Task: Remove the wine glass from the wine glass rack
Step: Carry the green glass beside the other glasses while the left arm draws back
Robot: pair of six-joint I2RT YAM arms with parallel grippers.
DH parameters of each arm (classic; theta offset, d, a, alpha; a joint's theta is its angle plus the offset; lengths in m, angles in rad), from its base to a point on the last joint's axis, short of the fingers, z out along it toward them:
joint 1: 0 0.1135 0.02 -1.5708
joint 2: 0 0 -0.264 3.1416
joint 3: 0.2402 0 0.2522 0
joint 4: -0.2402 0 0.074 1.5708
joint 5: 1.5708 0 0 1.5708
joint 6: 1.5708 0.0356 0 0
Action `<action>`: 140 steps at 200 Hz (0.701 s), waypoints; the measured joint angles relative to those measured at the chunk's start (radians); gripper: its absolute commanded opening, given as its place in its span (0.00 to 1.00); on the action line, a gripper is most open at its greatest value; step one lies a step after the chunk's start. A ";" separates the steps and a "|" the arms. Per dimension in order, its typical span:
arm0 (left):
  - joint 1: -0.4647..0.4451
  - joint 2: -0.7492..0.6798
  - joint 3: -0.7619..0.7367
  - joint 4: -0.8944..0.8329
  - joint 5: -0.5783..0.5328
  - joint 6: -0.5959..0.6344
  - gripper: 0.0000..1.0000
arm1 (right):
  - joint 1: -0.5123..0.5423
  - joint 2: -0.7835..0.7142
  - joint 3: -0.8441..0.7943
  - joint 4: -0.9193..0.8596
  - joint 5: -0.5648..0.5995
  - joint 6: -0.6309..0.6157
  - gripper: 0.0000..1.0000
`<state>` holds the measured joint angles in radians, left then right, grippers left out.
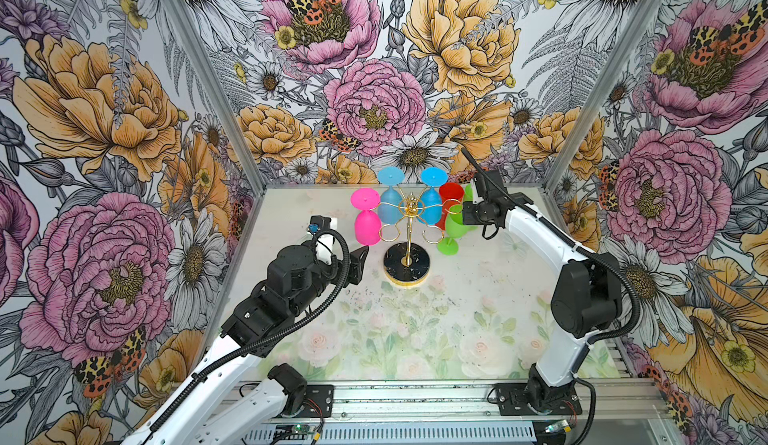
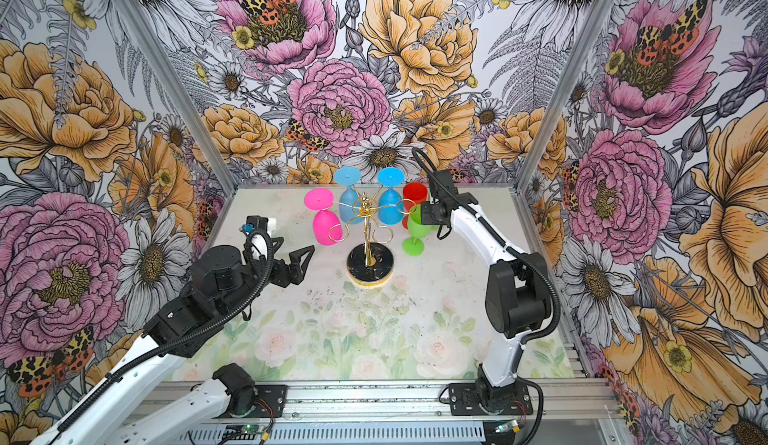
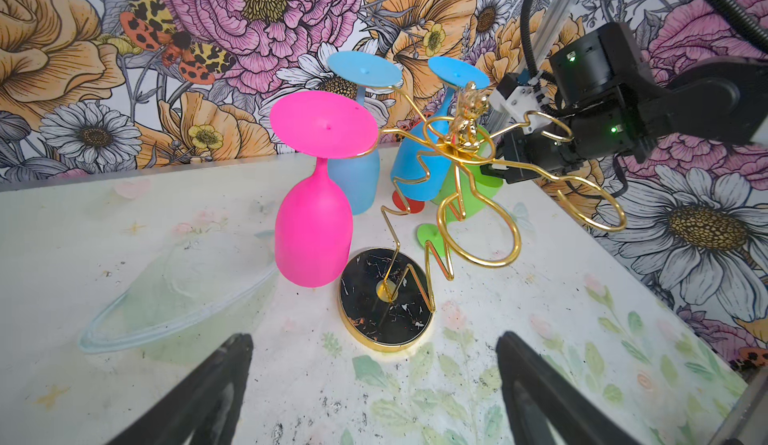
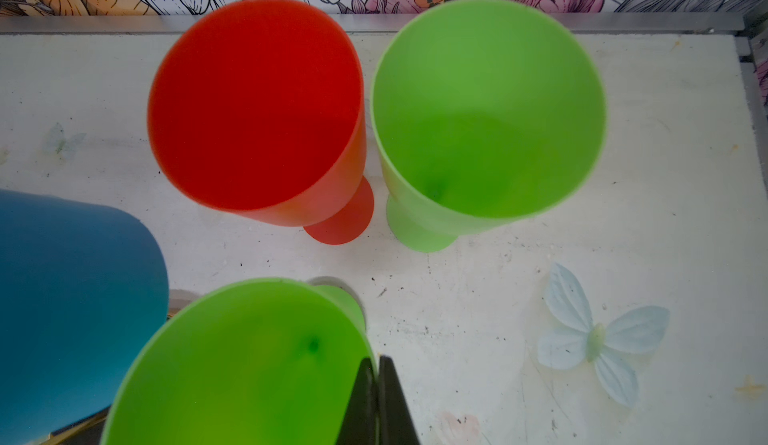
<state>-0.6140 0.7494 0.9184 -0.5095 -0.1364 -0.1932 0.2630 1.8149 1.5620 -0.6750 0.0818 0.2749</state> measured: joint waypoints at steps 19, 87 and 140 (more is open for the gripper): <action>0.009 0.005 0.000 0.000 0.000 -0.022 0.94 | 0.000 0.013 0.013 0.000 0.000 0.000 0.01; 0.010 0.010 0.019 -0.004 -0.002 -0.045 0.93 | 0.006 0.056 0.061 0.003 0.000 0.002 0.11; 0.010 0.011 0.019 -0.004 -0.013 -0.053 0.93 | 0.007 0.064 0.066 0.007 0.000 0.013 0.21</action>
<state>-0.6037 0.7601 0.9371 -0.5137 -0.1490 -0.2462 0.2699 1.8790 1.6283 -0.6678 0.0814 0.2874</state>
